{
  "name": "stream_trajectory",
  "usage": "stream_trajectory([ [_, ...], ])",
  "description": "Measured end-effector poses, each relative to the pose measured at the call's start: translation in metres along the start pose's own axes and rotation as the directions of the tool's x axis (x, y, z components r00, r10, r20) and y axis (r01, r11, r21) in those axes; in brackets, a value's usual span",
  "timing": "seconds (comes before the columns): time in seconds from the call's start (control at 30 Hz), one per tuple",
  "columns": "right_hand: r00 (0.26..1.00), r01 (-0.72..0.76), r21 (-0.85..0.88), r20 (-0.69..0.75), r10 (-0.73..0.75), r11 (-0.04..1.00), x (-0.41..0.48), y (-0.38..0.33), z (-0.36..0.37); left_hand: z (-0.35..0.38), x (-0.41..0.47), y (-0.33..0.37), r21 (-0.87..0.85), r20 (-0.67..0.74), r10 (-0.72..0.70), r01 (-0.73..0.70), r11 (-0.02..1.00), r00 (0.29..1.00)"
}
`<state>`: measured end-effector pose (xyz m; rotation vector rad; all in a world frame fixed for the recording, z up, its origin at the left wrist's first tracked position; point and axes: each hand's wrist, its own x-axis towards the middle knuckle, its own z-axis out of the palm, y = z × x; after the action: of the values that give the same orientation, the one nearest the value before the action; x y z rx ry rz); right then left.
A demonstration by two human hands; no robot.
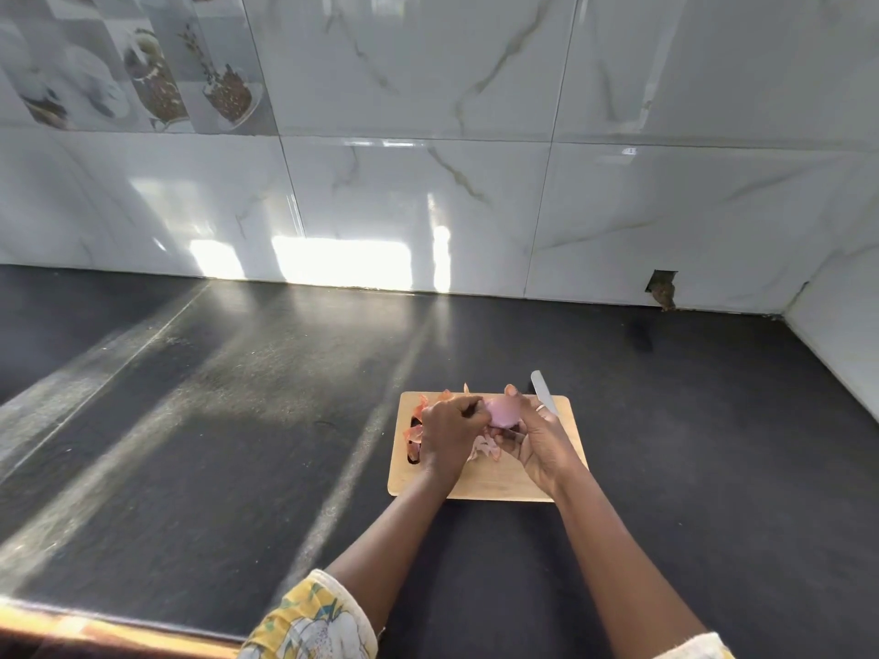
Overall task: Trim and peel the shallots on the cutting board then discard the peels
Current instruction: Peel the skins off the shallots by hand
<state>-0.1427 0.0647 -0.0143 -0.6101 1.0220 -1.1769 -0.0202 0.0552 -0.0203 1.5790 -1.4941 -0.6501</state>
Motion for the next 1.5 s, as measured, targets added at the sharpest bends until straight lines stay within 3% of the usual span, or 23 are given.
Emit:
stream_trajectory([
  [0.43, 1.0, -0.008, 0.046, 0.015, 0.007, 0.999, 0.003, 0.004, -0.008, -0.008, -0.005, 0.005, -0.048, 0.019, -0.049, 0.05, 0.998, 0.999],
  [0.6, 0.999, -0.032, 0.172, 0.048, 0.024, 0.985, 0.001, 0.003, -0.01, -0.005, -0.002, 0.003, -0.146, 0.033, -0.19, 0.193, 0.97, 0.981],
  [0.8, 0.999, -0.024, 0.347, 0.029, 0.015, 0.938, 0.007, 0.005, -0.016, -0.003, 0.001, -0.002, -0.296, 0.087, -0.222, 0.238, 0.925, 0.971],
  [1.03, 0.998, -0.009, 0.294, 0.059, -0.009, 0.956, 0.003, 0.003, -0.014, 0.0, -0.002, -0.007, -0.427, 0.271, -0.045, 0.162, 0.89, 0.962],
  [1.27, 0.998, 0.003, 0.289, 0.056, -0.02, 0.957, 0.005, 0.004, -0.017, 0.0, -0.002, -0.003, -0.281, 0.145, -0.012, 0.053, 0.958, 0.989],
  [1.37, 0.999, 0.013, 0.278, 0.045, -0.027, 0.96, 0.004, 0.004, -0.017, 0.001, -0.004, -0.006, -0.332, 0.198, 0.027, 0.041, 0.943, 0.98],
  [1.5, 0.999, 0.016, 0.257, 0.046, -0.028, 0.966, 0.007, 0.005, -0.017, 0.005, -0.007, -0.011, -0.156, 0.24, 0.166, -0.13, 0.979, 0.957],
])
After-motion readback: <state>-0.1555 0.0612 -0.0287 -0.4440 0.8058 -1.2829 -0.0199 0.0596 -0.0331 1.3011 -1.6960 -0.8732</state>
